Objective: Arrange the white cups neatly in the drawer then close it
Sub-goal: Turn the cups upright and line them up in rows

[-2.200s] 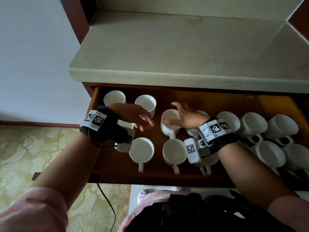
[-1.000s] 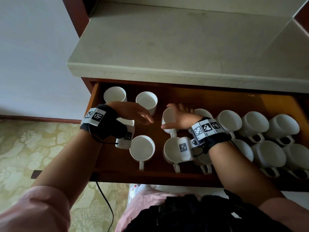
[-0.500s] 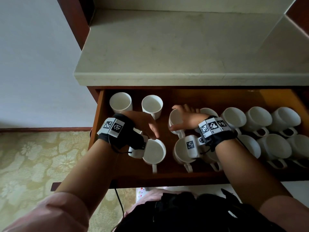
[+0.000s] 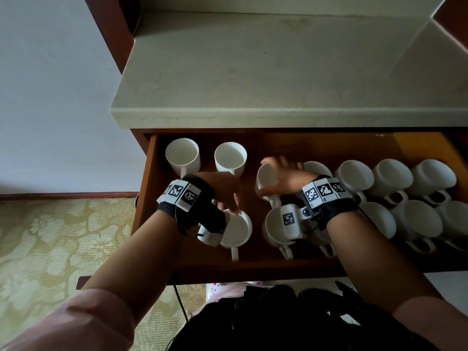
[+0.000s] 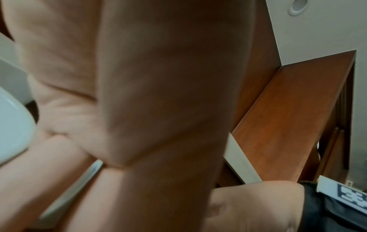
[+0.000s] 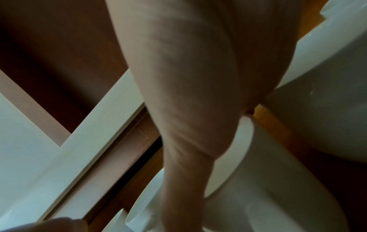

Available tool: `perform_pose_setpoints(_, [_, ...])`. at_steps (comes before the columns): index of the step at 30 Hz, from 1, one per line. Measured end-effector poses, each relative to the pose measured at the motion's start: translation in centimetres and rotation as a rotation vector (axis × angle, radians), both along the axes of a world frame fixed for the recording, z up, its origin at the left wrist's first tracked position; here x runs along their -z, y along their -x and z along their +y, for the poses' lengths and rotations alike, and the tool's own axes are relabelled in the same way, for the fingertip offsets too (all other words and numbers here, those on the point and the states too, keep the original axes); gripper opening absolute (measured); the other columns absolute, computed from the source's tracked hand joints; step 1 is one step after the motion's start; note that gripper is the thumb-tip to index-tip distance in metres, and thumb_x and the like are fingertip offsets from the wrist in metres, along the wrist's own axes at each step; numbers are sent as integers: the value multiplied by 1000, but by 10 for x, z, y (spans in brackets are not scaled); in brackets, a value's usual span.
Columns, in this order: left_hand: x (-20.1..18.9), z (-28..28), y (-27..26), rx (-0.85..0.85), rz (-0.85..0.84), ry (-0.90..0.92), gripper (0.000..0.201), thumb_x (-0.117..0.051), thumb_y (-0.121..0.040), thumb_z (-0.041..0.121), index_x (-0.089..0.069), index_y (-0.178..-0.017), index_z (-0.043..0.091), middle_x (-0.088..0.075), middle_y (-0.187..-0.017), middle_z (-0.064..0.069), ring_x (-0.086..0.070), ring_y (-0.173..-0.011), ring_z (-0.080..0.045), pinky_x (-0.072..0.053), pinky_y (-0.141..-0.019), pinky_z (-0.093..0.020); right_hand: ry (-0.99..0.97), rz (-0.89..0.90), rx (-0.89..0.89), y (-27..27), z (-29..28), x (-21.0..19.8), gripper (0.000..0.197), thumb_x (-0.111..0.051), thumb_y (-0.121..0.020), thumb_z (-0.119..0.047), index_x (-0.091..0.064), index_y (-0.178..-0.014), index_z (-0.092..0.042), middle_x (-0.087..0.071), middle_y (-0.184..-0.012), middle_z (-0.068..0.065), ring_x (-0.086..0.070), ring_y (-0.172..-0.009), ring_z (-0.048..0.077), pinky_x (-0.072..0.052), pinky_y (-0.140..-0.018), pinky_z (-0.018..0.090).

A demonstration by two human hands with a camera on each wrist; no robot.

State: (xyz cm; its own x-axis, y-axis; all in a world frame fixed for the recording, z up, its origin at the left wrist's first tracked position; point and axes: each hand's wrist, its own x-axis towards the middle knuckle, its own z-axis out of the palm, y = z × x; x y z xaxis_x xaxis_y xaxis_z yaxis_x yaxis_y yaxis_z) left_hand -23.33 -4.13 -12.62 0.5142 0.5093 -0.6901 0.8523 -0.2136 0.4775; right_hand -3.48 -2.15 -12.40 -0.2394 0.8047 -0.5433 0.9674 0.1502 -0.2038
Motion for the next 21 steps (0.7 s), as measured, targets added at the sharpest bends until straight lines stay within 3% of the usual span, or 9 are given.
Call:
perform_pose_setpoints(4, [1, 1, -2, -11, 3, -48, 12, -75, -77, 28, -74, -89, 30, -75, -89, 2, -72, -80, -11, -56, -88, -36, -15, 7, -3, -1, -1, -1, 91, -66, -67, -68, -20, -140, -38, -29, -138, 4, -28, -130, 31, -23, -102, 41])
perform_pose_setpoints(8, [-1, 0, -2, 5, -44, -64, 15, -76, -76, 28, -70, -71, 41, -75, -86, 7, -71, -79, -9, -56, -86, -36, -18, 13, -6, -1, -1, 0, 92, -66, -67, -68, -21, -140, -38, -30, -137, 4, -28, -130, 31, -23, -102, 42])
perform_pose_setpoints(12, [-3, -2, -2, -11, -81, -98, 7, -76, -78, 25, -75, -81, 32, -72, -80, 15, -71, -79, -8, -55, -85, -30, -16, 12, -17, -2, 0, 0, 91, -65, -67, -69, -20, -140, -38, -30, -136, 5, -29, -129, 31, -23, -101, 41])
perform_pose_setpoints(15, [-3, -2, -3, 1, -81, -108, 7, -76, -78, 25, -75, -82, 32, -73, -84, 13, -70, -83, -8, -55, -87, -34, -14, 13, -22, -2, 0, 1, 91, -65, -67, -70, -21, -140, -38, -31, -135, 5, -30, -129, 30, -23, -101, 41])
perform_pose_setpoints(18, [-1, -2, -3, -5, -85, -76, 24, -76, -77, 25, -69, -66, 45, -72, -80, 15, -71, -82, -10, -57, -84, -42, -13, 20, -20, -2, 0, 0, 91, -64, -68, -70, -20, -140, -37, -31, -134, 4, -30, -128, 30, -23, -101, 42])
perform_pose_setpoints(21, [-4, -4, -6, 6, -78, -80, 12, -75, -78, 24, -75, -79, 36, -74, -83, 10, -71, -82, -11, -56, -87, -40, -11, 19, -23, -2, 0, 0, 90, -64, -68, -69, -21, -140, -37, -31, -134, 5, -29, -129, 31, -23, -101, 42])
